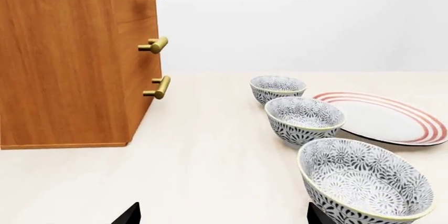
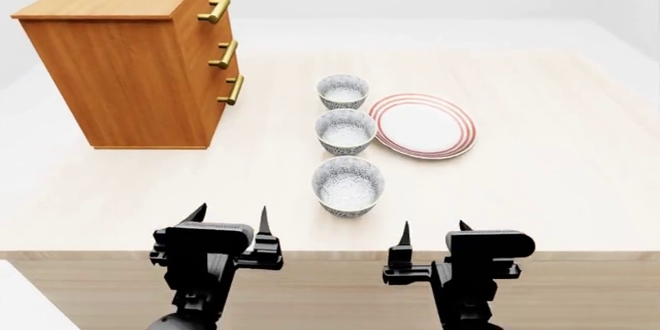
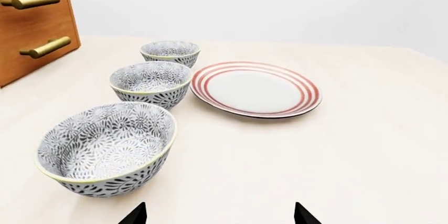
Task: Stack the bowl in the middle on the bowl at the back.
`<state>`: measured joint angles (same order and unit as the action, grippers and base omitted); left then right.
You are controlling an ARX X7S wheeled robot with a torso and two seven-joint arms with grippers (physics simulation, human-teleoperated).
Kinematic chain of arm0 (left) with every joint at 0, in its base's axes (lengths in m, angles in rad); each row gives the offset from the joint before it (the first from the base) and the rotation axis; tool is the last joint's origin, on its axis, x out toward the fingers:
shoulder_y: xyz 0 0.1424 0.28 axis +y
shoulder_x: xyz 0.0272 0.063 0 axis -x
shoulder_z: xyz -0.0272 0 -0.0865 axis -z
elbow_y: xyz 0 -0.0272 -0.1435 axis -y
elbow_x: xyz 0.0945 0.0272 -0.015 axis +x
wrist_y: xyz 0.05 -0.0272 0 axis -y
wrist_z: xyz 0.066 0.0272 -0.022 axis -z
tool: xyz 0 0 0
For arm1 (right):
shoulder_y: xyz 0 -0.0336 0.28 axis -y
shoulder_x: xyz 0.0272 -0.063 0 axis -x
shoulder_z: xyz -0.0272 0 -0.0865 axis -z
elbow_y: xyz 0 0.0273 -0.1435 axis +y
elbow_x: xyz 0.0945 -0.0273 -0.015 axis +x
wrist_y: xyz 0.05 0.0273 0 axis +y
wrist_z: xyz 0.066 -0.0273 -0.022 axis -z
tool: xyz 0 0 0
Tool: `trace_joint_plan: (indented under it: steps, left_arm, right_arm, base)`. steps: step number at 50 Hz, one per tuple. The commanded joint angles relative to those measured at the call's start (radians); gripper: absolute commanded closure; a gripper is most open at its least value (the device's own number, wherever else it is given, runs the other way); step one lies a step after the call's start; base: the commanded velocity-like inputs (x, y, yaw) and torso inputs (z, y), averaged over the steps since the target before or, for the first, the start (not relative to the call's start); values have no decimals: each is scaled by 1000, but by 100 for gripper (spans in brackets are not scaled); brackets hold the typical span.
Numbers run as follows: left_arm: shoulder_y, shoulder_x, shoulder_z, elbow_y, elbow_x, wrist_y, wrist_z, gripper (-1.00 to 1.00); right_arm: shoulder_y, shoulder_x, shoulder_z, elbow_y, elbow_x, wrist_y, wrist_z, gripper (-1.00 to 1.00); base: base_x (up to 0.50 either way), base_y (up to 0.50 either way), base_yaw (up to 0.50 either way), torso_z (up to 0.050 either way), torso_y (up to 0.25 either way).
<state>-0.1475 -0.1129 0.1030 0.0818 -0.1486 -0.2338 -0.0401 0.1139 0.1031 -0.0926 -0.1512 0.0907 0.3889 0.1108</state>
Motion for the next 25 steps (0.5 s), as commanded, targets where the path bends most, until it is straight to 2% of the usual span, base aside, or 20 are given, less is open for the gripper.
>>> trace_joint_plan:
  steps: [1, 10, 25]
  left_arm:
    - [-168, -27, 28, 22, -37, -189, 15, -100]
    - [-272, -32, 22, 83, -57, -302, -8, -100]
    - [-381, -28, 48, -6, -84, -388, 5, -100]
  right_arm:
    - [98, 41, -1, -147, 31, 267, 14, -100]
    - [186, 92, -21, -199, 31, 363, -11, -100]
    - [195, 115, -9, -271, 62, 386, -29, -100]
  base:
    - [0, 0, 0, 50, 0]
    - [74, 0, 0, 49, 0]
    - [408, -279, 0, 1, 0]
